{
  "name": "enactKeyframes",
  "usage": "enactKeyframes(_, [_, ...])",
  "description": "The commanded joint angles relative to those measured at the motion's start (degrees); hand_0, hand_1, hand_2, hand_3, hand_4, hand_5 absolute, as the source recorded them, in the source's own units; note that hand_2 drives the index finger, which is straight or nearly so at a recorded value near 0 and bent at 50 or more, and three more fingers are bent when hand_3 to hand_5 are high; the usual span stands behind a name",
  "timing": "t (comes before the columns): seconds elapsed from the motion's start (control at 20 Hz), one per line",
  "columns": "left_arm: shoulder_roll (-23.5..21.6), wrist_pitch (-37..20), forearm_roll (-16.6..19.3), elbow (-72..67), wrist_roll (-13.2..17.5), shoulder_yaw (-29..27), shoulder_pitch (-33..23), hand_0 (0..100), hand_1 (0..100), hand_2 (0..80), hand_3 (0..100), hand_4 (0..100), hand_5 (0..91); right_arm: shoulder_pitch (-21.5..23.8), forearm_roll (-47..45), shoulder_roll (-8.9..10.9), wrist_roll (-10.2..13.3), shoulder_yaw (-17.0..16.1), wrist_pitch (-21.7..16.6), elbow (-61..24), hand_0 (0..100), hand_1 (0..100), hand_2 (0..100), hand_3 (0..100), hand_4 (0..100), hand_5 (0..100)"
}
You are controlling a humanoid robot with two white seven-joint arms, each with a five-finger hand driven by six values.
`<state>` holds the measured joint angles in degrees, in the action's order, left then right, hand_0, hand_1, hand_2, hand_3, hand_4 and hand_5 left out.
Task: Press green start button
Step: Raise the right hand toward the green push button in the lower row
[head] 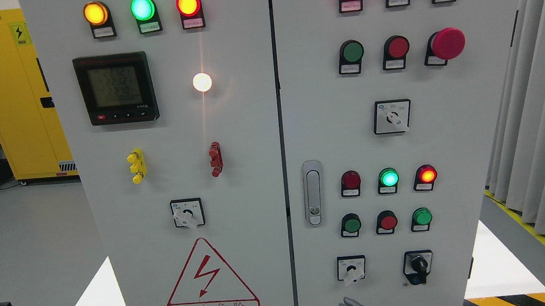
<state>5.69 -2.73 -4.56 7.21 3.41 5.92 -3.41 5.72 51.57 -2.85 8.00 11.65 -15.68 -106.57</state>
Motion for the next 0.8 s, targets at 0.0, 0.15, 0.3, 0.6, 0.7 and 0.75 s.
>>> enactKeyframes(0.0, [0.02,0.01,-0.01,0.0,0.02,-0.03,-0.02,12,56,0.0,0,0,0.0,-3.34,11.18,-1.54,0.08,-6.81,0.65,-2.68,55,86,0,59,72,74])
enactKeyframes(0.15, [0.02,0.01,-0.01,0.0,0.02,-0.03,-0.02,12,56,0.0,0,0,0.0,-5.71,13.12,-1.45,0.08,-7.16,2.92,-2.68,56,89,0,80,89,91])
enactKeyframes(0.3, [0.02,0.01,-0.01,0.0,-0.07,-0.03,-0.02,12,56,0.0,0,0,0.0,-8.44,14.78,-1.45,0.08,-6.9,5.74,-2.42,56,92,0,93,99,100])
enactKeyframes(0.6, [0.02,0.01,-0.01,0.0,0.02,-0.03,-0.02,12,56,0.0,0,0,0.0,-12.31,16.02,-1.45,-0.44,-6.11,7.33,-1.01,60,94,0,97,100,100])
enactKeyframes(0.7, [0.02,0.01,-0.01,0.0,-0.07,-0.03,-0.02,12,56,0.0,0,0,0.0,-13.1,16.02,-1.45,-0.53,-5.15,7.68,-0.22,61,95,0,98,100,100])
enactKeyframes(0.75, [0.02,0.01,-0.01,0.0,0.02,0.06,-0.02,12,56,0.0,0,0,0.0,-13.37,16.02,-1.45,-0.53,-4.79,7.68,0.13,61,95,0,98,100,100])
